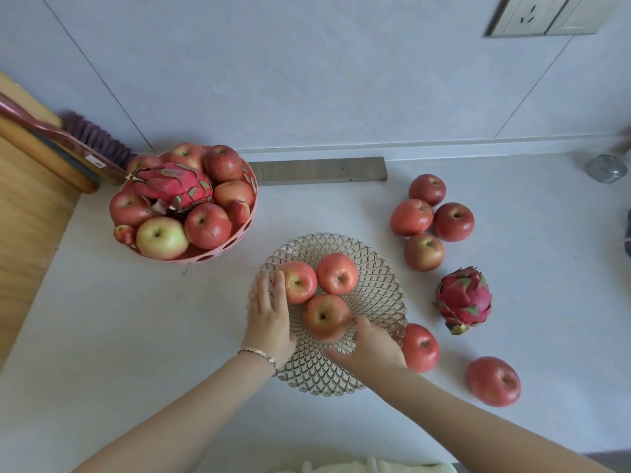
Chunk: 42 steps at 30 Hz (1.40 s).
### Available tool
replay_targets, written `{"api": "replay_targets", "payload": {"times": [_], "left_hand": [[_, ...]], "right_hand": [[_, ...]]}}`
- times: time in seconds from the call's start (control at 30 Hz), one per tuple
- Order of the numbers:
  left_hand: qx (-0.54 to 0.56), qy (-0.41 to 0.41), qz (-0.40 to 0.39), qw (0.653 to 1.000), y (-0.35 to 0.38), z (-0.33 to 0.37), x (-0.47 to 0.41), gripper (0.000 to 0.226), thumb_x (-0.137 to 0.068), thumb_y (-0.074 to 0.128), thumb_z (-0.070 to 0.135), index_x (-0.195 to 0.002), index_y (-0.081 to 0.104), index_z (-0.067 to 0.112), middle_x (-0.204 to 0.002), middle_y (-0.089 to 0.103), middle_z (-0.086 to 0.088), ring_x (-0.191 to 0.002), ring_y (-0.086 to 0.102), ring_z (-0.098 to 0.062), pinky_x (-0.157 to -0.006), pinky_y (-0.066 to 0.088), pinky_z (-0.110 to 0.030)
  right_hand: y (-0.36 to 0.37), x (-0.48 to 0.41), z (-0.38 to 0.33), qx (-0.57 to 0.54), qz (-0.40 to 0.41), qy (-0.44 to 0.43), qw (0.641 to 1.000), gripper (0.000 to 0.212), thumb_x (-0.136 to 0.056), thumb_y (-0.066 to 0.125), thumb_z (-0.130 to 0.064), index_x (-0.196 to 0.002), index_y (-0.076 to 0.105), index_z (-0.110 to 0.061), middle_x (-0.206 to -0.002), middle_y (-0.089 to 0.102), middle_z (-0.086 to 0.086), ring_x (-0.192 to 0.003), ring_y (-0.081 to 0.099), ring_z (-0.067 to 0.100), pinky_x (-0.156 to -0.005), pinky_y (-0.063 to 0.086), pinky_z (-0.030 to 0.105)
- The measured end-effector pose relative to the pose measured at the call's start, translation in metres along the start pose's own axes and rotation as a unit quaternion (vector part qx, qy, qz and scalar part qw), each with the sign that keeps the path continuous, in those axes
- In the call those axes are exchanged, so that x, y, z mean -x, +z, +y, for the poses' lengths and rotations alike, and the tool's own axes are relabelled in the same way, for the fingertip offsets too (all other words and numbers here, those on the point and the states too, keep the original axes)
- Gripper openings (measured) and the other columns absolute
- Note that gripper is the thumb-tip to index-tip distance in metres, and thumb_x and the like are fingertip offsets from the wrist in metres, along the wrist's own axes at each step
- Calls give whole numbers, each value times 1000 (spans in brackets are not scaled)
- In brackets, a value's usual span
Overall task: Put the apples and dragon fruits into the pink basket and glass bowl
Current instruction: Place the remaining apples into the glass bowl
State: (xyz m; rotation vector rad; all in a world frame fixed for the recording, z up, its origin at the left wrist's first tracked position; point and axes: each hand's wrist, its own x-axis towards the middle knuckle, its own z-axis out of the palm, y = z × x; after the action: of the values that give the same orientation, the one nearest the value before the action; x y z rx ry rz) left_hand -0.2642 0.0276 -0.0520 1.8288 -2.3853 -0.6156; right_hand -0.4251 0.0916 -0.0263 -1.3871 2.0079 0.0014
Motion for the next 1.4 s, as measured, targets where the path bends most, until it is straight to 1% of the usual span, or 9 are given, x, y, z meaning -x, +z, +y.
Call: {"api": "replay_targets", "payload": {"times": [0.17,0.37,0.47,0.7,0.8,1.03,1.2,1.33,1.4], "left_hand": [[138,-19,-53,989,-8,8,1,101,-77,67,13,-148,-4,25,-155,-8,-17,-145,5,-30,-113,25,-39],[30,6,-9,999,-23,10,-34,81,-74,67,13,-142,28,33,-137,37,-9,-124,38,-32,-94,44,-43],[19,6,-23,1000,-26,8,-41,79,-73,68,15,-140,31,32,-130,41,-9,-119,41,-30,-87,46,-41],[39,71,-6,997,-18,24,-20,78,-76,64,25,-144,26,30,-155,-5,-15,-144,2,-35,-115,18,-45],[9,146,18,989,-8,21,-13,75,-65,74,39,-132,41,35,-152,3,-7,-141,6,-44,-111,23,-53],[4,64,-43,997,-6,26,-12,66,-69,74,45,-129,52,29,-157,-4,-10,-142,-9,-43,-115,20,-50],[-15,54,-52,997,-9,25,-14,64,-70,71,50,-129,51,36,-157,-6,-6,-143,-4,-41,-113,28,-51],[-34,44,-55,997,-10,28,-14,65,-69,71,52,-129,50,38,-158,-6,-4,-143,0,-38,-109,34,-51],[-43,39,-61,996,-12,30,-13,65,-70,70,53,-130,48,39,-158,-8,-4,-143,0,-38,-108,35,-50]], "right_hand": [[2,-11,-15,-77,11,70,995,76,-66,65,-64,-116,39,-14,-105,63,1,-96,63,23,-75,52,34],[-3,-14,-12,-138,4,57,989,76,-68,72,-53,-122,39,-12,-112,62,5,-101,61,24,-77,50,35],[-2,-14,-12,-142,14,52,988,73,-70,72,-51,-122,39,-12,-110,62,6,-100,61,25,-78,50,36],[2,-19,-11,-142,13,50,989,69,-71,72,-49,-118,40,-10,-106,63,6,-98,61,26,-74,49,36],[4,-21,-8,-132,23,34,990,58,-75,69,-43,-114,42,-10,-105,63,8,-96,61,27,-75,49,38],[-7,-10,6,-130,3,-42,991,68,-80,66,-34,-136,34,-14,-126,53,7,-110,55,23,-88,45,31],[-50,20,52,-102,178,-79,976,53,-75,59,-12,-126,51,-21,-120,50,4,-112,52,23,-90,46,33],[-51,27,93,13,-13,-25,1000,71,-72,65,-25,-135,34,-30,-132,31,3,-125,33,23,-99,41,35],[-38,25,102,38,-25,-38,998,79,-70,69,-32,-137,28,-33,-134,29,1,-123,36,22,-94,45,33]]}}
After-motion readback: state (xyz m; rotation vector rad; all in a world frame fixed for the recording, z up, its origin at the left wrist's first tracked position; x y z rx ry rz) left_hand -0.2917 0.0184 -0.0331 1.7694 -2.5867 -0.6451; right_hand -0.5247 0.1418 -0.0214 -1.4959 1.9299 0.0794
